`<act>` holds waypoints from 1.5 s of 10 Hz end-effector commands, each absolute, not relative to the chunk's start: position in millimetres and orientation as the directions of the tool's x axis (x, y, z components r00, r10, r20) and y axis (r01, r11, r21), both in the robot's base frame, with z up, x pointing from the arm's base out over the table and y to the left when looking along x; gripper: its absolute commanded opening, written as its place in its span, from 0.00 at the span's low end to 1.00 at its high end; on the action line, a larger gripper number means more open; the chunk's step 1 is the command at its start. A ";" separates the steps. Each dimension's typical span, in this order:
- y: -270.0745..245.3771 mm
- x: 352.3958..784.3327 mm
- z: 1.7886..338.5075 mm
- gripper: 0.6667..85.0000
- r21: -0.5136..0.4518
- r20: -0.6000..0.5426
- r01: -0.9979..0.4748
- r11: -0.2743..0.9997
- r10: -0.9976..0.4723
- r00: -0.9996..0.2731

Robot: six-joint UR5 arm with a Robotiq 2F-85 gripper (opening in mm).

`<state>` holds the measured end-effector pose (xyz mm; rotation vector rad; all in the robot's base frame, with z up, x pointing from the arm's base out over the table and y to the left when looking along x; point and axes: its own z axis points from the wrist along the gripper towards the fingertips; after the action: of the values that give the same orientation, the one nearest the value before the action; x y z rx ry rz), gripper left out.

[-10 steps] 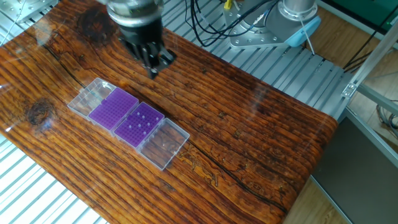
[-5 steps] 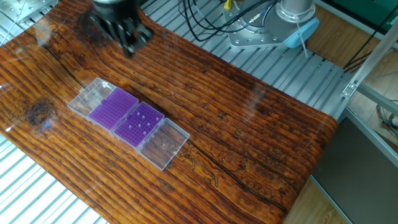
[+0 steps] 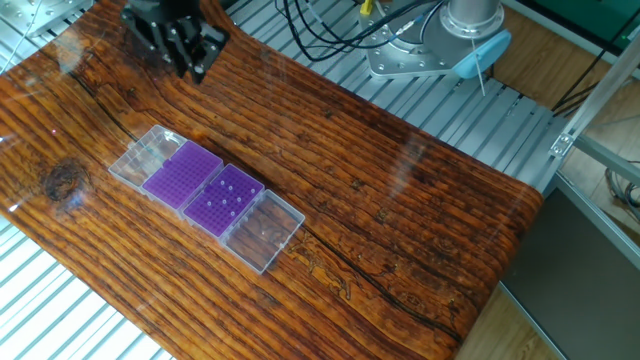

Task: Transfer all small pipette tips from one holder to another

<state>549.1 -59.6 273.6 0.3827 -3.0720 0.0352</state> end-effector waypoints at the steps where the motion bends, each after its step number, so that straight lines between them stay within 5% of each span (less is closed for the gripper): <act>1: -35.6 569.9 269.2 0.36 0.021 0.012 -0.217 0.976 -0.217 -0.976; 15: -3.4 611.7 243.6 0.38 0.029 -0.055 -0.084 0.996 -0.082 -0.995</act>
<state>605.7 -11.1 244.4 0.1433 -3.1909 -0.0464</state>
